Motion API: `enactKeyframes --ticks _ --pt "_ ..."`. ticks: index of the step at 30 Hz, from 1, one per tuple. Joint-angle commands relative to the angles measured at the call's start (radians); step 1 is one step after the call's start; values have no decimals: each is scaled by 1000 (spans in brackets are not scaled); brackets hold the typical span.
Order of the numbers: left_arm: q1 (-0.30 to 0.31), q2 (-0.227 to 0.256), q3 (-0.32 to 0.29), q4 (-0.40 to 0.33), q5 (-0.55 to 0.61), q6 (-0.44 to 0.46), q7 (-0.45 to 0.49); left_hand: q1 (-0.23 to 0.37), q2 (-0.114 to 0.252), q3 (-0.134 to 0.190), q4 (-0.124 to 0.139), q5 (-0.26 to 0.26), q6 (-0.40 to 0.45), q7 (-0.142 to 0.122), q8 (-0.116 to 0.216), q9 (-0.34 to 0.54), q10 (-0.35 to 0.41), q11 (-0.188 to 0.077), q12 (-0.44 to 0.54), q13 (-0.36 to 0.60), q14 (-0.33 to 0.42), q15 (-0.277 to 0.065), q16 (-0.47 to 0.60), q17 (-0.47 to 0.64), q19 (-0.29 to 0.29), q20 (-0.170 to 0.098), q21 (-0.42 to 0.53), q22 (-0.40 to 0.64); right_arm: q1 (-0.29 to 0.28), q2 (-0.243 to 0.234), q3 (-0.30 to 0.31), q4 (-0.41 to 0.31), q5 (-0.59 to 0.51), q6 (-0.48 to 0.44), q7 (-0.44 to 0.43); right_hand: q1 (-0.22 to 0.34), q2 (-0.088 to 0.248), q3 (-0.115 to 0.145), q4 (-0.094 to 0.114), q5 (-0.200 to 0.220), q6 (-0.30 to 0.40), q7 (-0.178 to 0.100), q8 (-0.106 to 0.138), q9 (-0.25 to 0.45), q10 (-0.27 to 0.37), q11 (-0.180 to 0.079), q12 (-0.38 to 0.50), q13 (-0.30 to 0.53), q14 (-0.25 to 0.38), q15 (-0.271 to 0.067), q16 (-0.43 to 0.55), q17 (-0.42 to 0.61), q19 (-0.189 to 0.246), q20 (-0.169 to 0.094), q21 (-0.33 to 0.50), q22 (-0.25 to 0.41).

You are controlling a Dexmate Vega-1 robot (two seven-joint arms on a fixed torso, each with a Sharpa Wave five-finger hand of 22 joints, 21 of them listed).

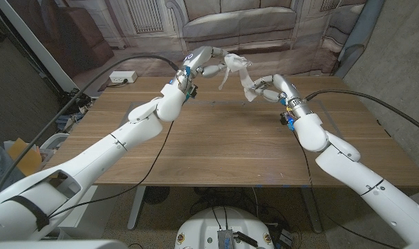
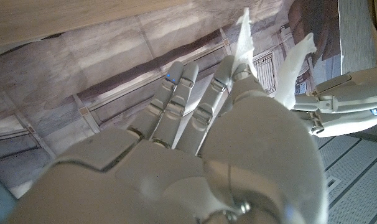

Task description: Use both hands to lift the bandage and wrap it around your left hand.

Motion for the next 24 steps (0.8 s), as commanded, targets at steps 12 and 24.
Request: enactKeyframes --ticks 12,24 --pt "-20 -10 17 49 -18 -40 -8 -3 -7 8 2 1 4 0 4 1 -2 -2 -2 4 2 -110 1 1 -6 -79 -3 1 -27 14 21 -43 31 9 5 -9 -2 13 0 0 5 1 7 2 7 0 1 -1 8 -118 -5 -6 -5 -145 -4 3" --pt "-6 2 9 30 -17 -30 -5 -5 -8 11 2 1 4 -2 4 1 -2 -2 -2 4 1 -111 1 1 -8 -78 -3 1 -15 23 10 -21 31 29 1 -12 -2 16 1 -1 6 1 7 2 7 0 2 -1 8 -118 -6 -8 -5 -144 -6 2"
